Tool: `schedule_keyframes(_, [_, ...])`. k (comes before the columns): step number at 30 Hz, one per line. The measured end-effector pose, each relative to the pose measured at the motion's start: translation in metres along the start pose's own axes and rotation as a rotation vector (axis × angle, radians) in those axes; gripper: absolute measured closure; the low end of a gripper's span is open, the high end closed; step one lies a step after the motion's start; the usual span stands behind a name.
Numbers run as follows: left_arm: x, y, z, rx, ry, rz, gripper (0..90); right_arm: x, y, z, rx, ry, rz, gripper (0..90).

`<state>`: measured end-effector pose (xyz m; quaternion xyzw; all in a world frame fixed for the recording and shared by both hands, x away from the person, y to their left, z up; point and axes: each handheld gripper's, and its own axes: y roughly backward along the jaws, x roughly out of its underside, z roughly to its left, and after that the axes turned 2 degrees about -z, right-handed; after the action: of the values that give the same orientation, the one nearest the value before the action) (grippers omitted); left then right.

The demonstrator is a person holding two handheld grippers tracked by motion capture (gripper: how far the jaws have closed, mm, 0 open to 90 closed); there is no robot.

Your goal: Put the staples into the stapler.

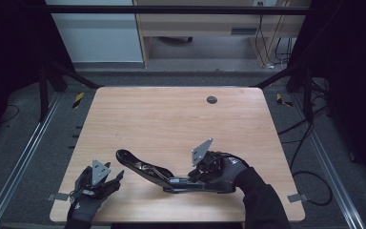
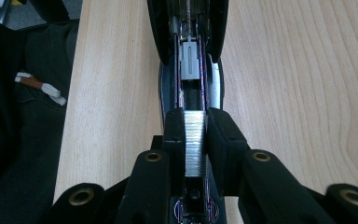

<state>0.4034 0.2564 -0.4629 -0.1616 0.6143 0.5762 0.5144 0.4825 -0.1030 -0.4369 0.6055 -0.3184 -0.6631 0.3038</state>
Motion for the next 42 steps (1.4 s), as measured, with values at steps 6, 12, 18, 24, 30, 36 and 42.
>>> schedule_keyframes(6, [0.000,0.000,0.000,0.000,0.000,0.001,41.4,-0.002,-0.002,-0.001,-0.009,0.017,0.013,77.9])
schedule_keyframes(12, [0.000,0.000,0.000,0.001,0.000,0.002,41.4,-0.002,-0.003,-0.002,-0.015,0.023,0.021,78.0])
schedule_keyframes(18, [0.000,0.000,0.000,0.001,0.001,0.002,41.3,-0.002,-0.003,-0.001,-0.003,0.022,0.017,75.6])
schedule_keyframes(24, [0.000,0.001,0.000,0.001,0.005,-0.003,41.3,-0.003,0.002,0.001,0.011,0.008,0.000,73.5])
schedule_keyframes(30, [-0.002,0.004,0.000,0.016,0.020,-0.020,41.2,-0.001,0.013,0.003,0.105,-0.077,-0.037,71.6])
schedule_keyframes(36, [-0.003,0.007,0.000,0.029,0.042,-0.044,41.2,0.009,0.022,0.009,0.245,-0.195,-0.099,70.9])
schedule_keyframes(42, [-0.005,0.012,-0.002,0.047,0.056,-0.068,41.2,0.025,0.036,0.014,0.364,-0.292,-0.179,69.3])
